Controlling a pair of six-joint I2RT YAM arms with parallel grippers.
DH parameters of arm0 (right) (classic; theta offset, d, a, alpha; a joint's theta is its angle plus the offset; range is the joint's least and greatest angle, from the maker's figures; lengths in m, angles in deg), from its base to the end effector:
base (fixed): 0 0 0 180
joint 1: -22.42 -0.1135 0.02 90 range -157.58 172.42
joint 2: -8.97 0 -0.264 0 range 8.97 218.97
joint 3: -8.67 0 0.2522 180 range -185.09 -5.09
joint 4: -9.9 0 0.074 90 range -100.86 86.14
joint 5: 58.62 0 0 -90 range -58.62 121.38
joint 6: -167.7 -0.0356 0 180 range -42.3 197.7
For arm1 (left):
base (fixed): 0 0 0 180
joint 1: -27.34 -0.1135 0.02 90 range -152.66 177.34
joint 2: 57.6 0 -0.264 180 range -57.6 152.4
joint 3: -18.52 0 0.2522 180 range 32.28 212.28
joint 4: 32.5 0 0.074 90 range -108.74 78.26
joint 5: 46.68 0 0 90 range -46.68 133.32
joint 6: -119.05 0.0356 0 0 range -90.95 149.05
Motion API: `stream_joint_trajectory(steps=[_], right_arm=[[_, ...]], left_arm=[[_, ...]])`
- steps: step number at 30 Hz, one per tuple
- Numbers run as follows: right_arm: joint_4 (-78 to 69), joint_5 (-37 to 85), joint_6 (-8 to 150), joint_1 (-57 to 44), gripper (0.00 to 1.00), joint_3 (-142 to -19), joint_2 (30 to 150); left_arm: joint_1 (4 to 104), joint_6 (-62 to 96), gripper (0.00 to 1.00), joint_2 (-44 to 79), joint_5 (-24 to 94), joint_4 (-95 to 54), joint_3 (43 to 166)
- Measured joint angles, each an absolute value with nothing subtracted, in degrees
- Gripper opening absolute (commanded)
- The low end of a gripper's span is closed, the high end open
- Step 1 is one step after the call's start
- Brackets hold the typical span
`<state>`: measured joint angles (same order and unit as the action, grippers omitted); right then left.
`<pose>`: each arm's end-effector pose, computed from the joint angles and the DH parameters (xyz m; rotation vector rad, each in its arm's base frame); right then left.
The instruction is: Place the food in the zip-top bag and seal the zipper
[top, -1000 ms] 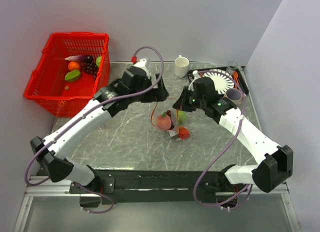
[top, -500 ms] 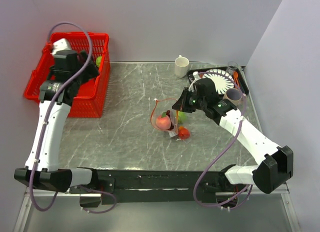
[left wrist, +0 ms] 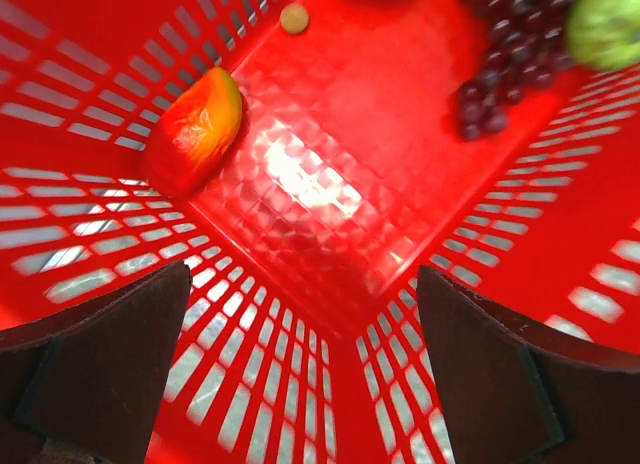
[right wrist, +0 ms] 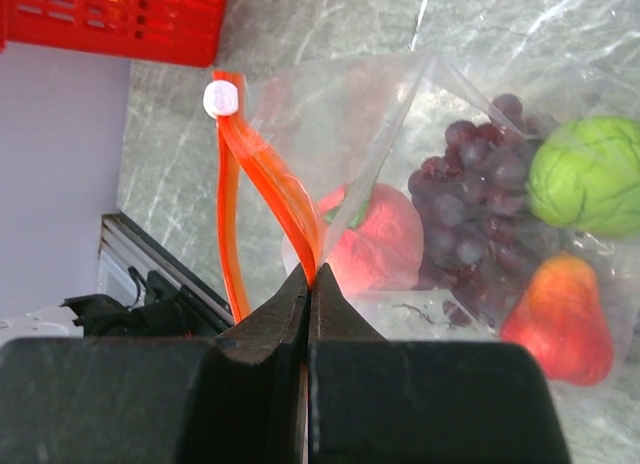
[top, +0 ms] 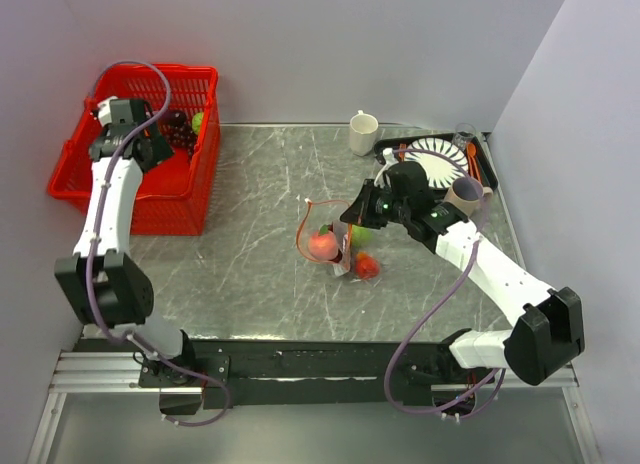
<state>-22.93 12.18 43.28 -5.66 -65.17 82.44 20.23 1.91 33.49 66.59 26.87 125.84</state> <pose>0.2485 0.1458 0.3105 -0.0846 2.2688 0.9708 0.3406 0.0567 0.3750 -0.8571 2.0976 0.2876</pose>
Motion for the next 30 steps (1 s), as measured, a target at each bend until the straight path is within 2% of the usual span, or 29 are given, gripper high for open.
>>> stream_joint_trajectory(steps=[5,11,30], right_arm=[[-21.1,12.3,43.0,-5.7,0.0,-63.9,82.4],[-21.0,14.9,43.5,-5.6,0.0,-63.9,82.5],[-19.8,14.5,43.7,-5.7,0.0,-62.7,82.4]], left_arm=[[19.5,1.1,0.99,40.9,68.5,26.2,127.1],[17.7,0.5,0.99,50.2,70.7,27.2,134.4],[16.0,-0.6,0.99,64.1,84.7,32.2,137.4]])
